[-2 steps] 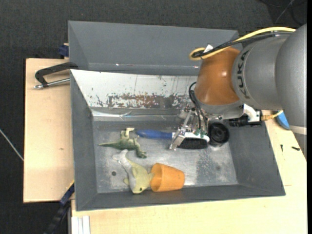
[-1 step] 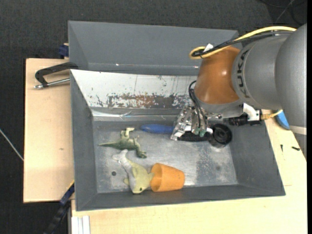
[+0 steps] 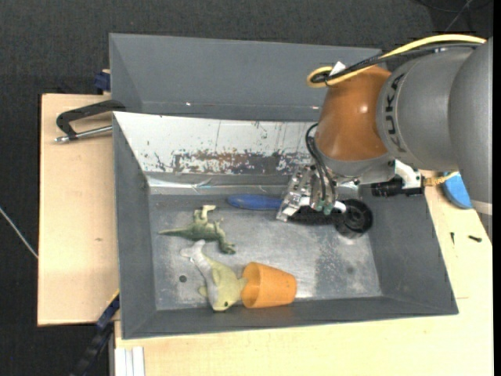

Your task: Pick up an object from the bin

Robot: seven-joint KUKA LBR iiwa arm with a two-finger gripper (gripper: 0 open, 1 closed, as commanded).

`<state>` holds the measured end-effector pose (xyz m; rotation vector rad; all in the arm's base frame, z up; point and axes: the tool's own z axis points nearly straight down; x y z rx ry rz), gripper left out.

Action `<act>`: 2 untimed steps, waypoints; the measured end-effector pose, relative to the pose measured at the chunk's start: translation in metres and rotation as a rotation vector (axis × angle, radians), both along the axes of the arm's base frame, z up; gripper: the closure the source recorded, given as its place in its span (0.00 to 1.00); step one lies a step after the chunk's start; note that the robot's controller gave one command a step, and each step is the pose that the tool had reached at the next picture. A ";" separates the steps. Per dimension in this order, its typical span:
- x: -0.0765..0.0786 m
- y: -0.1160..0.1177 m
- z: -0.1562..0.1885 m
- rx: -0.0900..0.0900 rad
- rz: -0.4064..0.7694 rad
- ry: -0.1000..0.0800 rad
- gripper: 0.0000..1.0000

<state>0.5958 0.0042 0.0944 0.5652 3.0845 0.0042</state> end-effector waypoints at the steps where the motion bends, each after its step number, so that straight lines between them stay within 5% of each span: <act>1: 0.002 0.001 0.037 0.000 0.001 -0.001 1.00; 2: 0.003 0.002 0.068 0.000 0.003 -0.001 1.00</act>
Offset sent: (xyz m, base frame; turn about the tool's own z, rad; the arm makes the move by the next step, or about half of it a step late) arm 0.0001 0.0001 0.0339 0.0000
